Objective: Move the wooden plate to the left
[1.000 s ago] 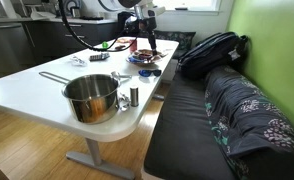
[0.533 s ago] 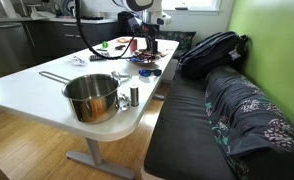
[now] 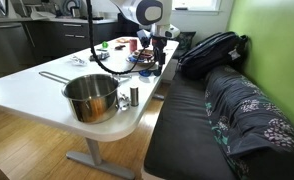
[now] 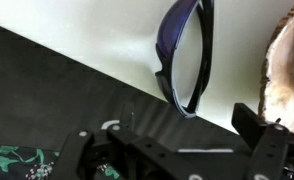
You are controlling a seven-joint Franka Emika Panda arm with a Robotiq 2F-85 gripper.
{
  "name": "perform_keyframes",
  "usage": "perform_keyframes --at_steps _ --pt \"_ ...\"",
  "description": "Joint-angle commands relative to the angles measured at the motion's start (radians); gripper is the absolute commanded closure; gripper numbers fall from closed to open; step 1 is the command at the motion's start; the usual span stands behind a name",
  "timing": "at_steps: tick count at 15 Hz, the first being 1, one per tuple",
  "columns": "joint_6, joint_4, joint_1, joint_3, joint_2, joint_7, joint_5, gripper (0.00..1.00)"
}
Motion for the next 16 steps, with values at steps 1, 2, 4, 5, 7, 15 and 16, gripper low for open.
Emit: perform_keyframes --at_steps 1,2,4,5,7,15,16 --pt "0.029 0.031 -0.051 0.094 0.021 -0.120 0.077 0.00" --pt "0.034 0.044 -0.060 0.116 0.031 -0.153 0.097 0.00" --pt "-0.009 0.082 -0.092 0.178 0.060 -0.233 0.151 0.00" --pt "-0.031 0.102 -0.108 0.205 0.077 -0.265 0.178 0.00" --pt "-0.074 0.143 -0.138 0.256 0.111 -0.343 0.226 0.00" --pt "-0.154 0.207 -0.175 0.315 0.167 -0.423 0.305 0.00" --pt "-0.156 0.220 -0.175 0.316 0.175 -0.422 0.306 0.00"
